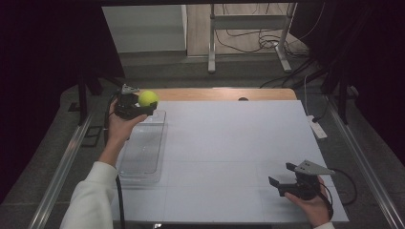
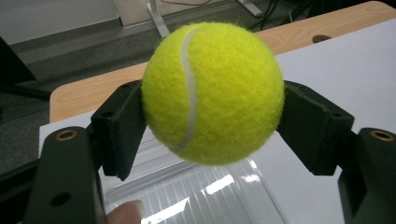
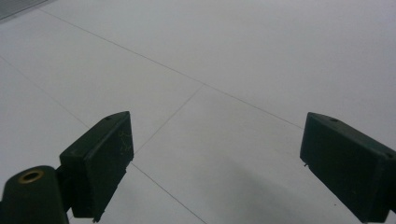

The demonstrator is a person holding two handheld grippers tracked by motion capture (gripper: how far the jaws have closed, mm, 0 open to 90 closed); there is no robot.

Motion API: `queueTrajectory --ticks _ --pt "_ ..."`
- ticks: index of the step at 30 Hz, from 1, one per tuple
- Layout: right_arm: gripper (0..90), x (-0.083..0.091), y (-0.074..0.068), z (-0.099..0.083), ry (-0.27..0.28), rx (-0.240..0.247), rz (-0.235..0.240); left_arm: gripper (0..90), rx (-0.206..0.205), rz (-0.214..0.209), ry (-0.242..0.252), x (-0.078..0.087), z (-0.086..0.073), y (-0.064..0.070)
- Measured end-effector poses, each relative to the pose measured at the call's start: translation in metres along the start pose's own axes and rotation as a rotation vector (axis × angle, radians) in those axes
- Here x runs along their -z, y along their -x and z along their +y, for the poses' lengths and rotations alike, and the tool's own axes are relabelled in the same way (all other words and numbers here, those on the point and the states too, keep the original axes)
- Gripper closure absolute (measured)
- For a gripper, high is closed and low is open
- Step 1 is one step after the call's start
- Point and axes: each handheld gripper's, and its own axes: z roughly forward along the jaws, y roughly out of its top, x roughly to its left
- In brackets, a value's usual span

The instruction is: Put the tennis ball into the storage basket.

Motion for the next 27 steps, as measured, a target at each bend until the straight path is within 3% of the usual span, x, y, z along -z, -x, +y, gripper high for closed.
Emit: queueTrajectory --ticks 14,27 --pt "9.9 0.002 0.000 0.000 0.003 0.002 -0.002 27.7 0.017 0.039 -0.021 0.000 -0.003 -0.014" --pt "10.0 0.001 0.000 0.000 -0.001 0.000 -0.002 27.6 0.033 0.051 -0.040 -0.004 -0.008 -0.025"
